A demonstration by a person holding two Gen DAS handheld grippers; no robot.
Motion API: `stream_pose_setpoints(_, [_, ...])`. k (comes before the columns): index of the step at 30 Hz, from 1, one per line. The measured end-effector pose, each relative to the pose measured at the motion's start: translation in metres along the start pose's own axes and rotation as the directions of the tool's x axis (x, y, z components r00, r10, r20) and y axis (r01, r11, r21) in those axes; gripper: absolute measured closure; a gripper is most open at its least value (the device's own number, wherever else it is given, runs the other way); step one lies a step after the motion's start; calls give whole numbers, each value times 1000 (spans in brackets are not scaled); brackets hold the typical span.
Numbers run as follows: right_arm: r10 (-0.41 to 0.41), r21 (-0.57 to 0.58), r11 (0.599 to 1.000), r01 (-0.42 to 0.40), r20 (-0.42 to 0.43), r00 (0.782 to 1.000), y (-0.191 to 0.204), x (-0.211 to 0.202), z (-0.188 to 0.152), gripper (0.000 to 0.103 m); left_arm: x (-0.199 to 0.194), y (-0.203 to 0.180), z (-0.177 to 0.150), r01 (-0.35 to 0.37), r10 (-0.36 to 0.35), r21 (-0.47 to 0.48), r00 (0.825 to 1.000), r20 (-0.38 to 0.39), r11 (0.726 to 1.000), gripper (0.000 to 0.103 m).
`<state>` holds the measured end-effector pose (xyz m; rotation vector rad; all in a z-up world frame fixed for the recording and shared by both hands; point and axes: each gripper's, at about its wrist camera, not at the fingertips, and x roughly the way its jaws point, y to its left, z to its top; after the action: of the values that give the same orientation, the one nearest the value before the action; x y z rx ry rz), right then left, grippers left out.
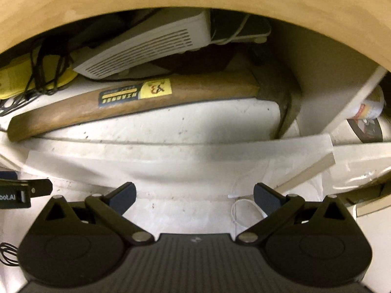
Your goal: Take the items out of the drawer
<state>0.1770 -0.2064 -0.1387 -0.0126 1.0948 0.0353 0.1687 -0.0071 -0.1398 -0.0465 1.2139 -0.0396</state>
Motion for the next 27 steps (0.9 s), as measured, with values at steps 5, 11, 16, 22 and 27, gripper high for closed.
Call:
stream_pose_setpoints(5, [6,-17,1000,-6,-8,1000,0,-9,-18,0,-20,-7,-16,28,-28,13,999,25,1000,18])
stream_pose_setpoints(11, [25,-39,999,-24,2,1000,-2,-38,-34,0,-64,-15,-32,23,-30,66,995,100,998,18])
stream_pose_setpoints(16, [17,-43,999,-16,23,1000,-7,-62,-48,0,-86,-16,-38,23,-35,77,988,153,997,18])
stream_pose_setpoints(22, [21,-20,1000,-20,60,998,-13,-101,-58,0,-121,-20,-51,5,-20,76,979,203,997,18])
stream_pose_setpoints(27, [31,11,999,-32,99,995,-20,-132,-69,0,-148,-21,-70,-21,-2,88,967,254,996,18])
